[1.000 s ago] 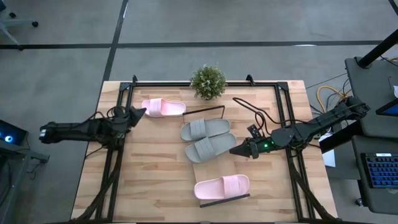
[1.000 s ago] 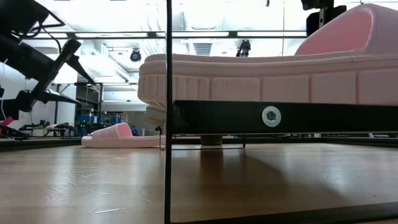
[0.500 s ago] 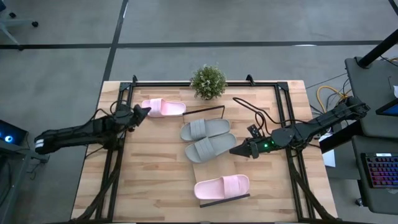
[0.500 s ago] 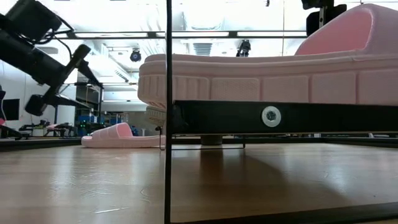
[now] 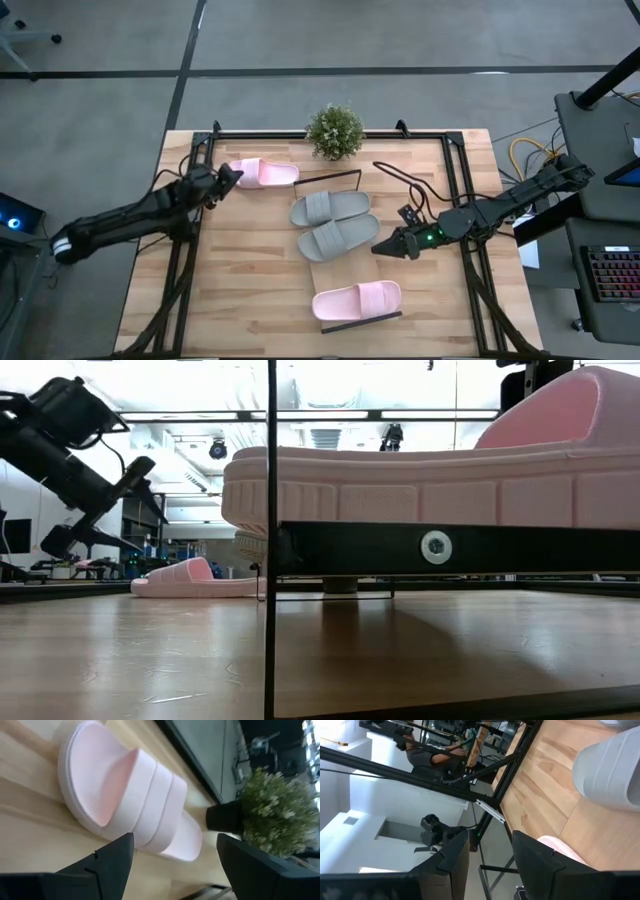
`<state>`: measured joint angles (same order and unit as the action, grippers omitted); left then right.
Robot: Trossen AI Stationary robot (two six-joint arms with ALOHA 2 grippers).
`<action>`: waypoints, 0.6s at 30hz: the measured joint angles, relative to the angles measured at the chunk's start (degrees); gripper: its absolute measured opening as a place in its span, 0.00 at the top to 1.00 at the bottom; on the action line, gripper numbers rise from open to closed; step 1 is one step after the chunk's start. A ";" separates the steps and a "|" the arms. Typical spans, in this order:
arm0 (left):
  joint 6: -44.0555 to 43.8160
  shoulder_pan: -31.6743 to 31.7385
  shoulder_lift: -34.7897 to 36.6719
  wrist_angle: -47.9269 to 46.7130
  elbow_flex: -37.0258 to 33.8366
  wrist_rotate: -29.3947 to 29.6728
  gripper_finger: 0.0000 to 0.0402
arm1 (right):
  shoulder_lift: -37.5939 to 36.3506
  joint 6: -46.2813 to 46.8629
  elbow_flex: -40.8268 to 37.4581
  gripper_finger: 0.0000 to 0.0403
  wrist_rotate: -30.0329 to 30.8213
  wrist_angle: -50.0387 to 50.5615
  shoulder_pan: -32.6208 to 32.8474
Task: Pick and place slides into the shelf
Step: Put the pink slide on the shelf
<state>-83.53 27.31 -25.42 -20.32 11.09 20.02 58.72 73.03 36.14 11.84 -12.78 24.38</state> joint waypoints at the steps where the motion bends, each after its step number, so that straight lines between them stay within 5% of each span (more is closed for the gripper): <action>1: 0.28 0.76 -0.57 0.33 0.00 -1.43 0.33 | 0.00 -0.02 0.00 0.65 0.00 -0.02 0.00; 7: 2.98 3.72 -6.38 7.86 0.07 -4.67 0.33 | -0.02 -0.01 0.00 0.65 0.22 0.00 0.00; 18: 10.31 8.68 -18.28 7.79 4.68 -7.20 0.33 | -0.02 0.45 0.00 0.65 0.20 0.04 0.00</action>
<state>-73.22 35.99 -43.70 -12.53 15.77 12.82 58.70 73.49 36.14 12.04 -12.73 24.38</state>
